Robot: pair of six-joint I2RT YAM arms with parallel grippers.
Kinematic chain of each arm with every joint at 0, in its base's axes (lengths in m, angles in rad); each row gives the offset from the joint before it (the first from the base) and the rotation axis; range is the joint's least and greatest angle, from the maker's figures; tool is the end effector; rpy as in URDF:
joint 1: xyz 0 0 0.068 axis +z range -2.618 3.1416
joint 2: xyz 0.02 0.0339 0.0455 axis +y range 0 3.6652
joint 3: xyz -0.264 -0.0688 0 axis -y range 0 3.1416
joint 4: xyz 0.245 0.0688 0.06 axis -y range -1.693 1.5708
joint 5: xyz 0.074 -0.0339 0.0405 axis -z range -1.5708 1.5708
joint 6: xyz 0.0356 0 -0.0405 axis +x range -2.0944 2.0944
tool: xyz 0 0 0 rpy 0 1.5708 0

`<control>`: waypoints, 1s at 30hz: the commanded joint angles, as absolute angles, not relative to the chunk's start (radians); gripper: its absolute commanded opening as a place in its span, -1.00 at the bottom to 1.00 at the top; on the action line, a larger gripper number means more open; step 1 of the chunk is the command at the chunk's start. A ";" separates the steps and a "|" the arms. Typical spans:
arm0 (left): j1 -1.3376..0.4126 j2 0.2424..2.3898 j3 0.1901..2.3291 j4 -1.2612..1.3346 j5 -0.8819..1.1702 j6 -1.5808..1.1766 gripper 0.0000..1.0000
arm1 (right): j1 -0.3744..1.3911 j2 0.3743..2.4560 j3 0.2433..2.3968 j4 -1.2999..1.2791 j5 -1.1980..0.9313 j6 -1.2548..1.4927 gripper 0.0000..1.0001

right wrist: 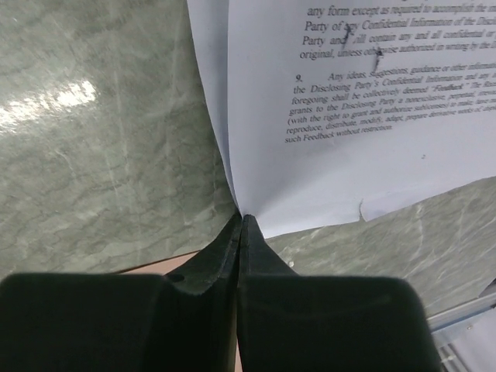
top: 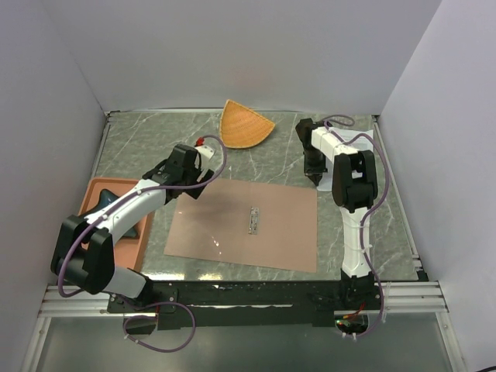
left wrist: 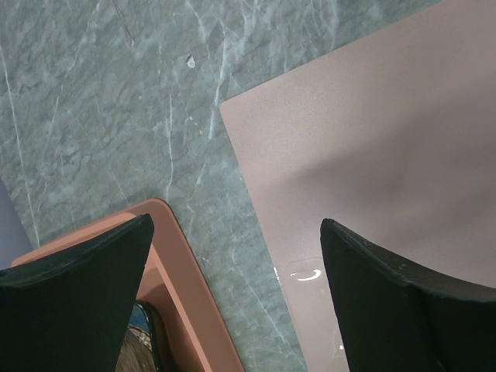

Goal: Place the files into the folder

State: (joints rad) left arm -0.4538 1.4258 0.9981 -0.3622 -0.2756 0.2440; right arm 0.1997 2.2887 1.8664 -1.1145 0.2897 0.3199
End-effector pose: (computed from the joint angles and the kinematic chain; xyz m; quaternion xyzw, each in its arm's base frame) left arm 0.2792 -0.1254 0.2508 0.2640 0.8787 0.0869 0.3882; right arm 0.4386 0.0784 0.1586 0.0619 0.9875 -0.1352 0.0533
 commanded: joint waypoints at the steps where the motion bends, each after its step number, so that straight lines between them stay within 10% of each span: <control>1: -0.451 1.388 0.968 -0.316 -0.325 0.270 0.92 | 0.207 2.201 1.819 -1.106 0.268 0.325 -1.00; 30: -0.456 1.408 0.680 -0.104 -0.486 0.367 0.93 | 0.755 1.753 1.175 -0.815 -0.077 0.739 -1.00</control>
